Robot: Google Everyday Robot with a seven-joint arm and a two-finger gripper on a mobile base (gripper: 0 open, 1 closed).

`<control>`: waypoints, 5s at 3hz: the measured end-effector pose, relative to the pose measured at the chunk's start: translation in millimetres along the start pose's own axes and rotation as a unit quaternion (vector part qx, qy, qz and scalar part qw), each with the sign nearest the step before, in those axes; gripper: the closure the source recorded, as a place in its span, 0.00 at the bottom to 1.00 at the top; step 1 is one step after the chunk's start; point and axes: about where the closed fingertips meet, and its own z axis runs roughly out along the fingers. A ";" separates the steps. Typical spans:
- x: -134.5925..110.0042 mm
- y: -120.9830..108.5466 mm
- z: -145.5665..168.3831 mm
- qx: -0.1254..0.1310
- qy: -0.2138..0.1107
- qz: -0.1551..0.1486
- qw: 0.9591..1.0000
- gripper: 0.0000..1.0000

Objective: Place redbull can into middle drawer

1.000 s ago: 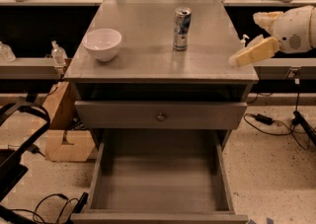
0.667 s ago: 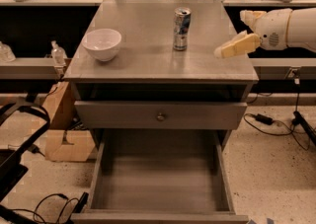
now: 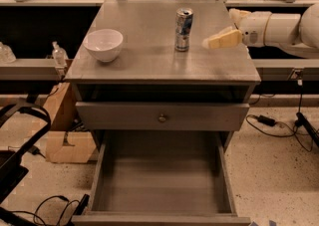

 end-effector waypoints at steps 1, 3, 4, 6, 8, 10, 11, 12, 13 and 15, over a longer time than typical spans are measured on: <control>3.4 -18.7 31.8 -0.003 -0.039 0.019 0.999 0.00; -12.6 1.3 104.2 -0.062 -0.062 0.040 0.995 0.00; -19.9 15.2 132.5 -0.085 -0.061 0.047 0.993 0.17; -24.1 27.9 152.7 -0.099 -0.064 0.058 0.991 0.72; -40.9 43.4 127.7 -0.102 -0.075 0.041 0.991 1.00; -95.7 110.7 52.9 -0.121 -0.075 -0.018 0.990 1.00; -75.0 149.0 15.3 -0.109 -0.067 -0.002 0.992 1.00; -20.5 181.5 -3.6 -0.104 -0.058 0.004 0.993 1.00; 59.8 223.6 12.0 -0.125 -0.032 0.008 0.992 1.00; 89.9 235.6 27.4 -0.141 -0.054 0.018 0.988 1.00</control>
Offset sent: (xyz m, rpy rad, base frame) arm 0.0792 0.0689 -0.0074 0.1991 -0.0165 0.1168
